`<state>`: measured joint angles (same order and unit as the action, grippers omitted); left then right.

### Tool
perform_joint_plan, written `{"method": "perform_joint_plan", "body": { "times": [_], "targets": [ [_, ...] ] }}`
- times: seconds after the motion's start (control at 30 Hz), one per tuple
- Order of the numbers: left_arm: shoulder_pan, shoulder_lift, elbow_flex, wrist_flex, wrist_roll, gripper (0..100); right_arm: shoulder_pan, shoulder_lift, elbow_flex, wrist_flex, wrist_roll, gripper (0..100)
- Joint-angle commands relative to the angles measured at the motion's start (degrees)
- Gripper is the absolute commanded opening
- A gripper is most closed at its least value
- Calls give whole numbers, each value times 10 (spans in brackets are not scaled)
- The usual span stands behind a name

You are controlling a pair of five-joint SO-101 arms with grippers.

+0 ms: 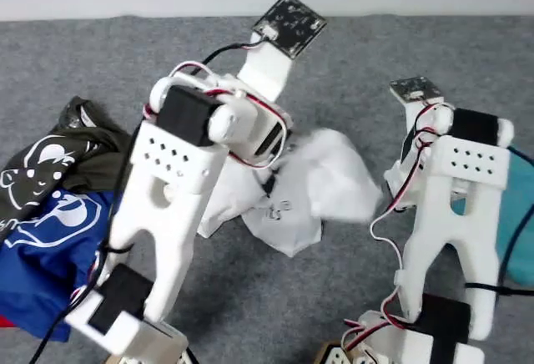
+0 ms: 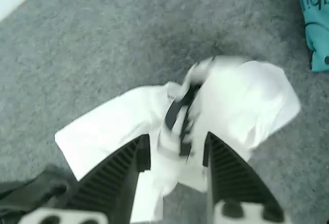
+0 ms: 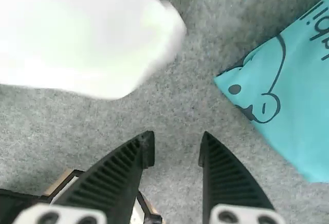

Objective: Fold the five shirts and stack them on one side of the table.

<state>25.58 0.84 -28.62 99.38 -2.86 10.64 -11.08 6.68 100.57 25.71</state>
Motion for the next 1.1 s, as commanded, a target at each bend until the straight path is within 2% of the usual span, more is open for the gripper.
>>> {"method": "perform_joint_plan", "body": {
  "times": [0.0,0.13,0.23,0.37,0.47,0.63,0.87,1.07],
  "targets": [
    [-2,-69,51,11,4,177,-4,-22,-23,22,-5,159],
    [-4,-130,122,11,4,177,-8,-25,-8,22,-5,159],
    [-41,-178,163,11,4,177,-11,-22,-1,22,-5,161],
    [-140,-224,224,11,2,177,-58,-22,45,22,-5,162],
    [-215,-243,282,11,-43,178,-109,-20,83,22,-2,162],
    [-287,-257,353,11,-88,178,-203,-19,120,22,-5,226],
    [-309,-264,380,10,-94,177,-303,-16,124,10,-2,240],
    [-309,-264,382,10,-93,177,-310,52,125,-2,-2,239]
  ]
}}
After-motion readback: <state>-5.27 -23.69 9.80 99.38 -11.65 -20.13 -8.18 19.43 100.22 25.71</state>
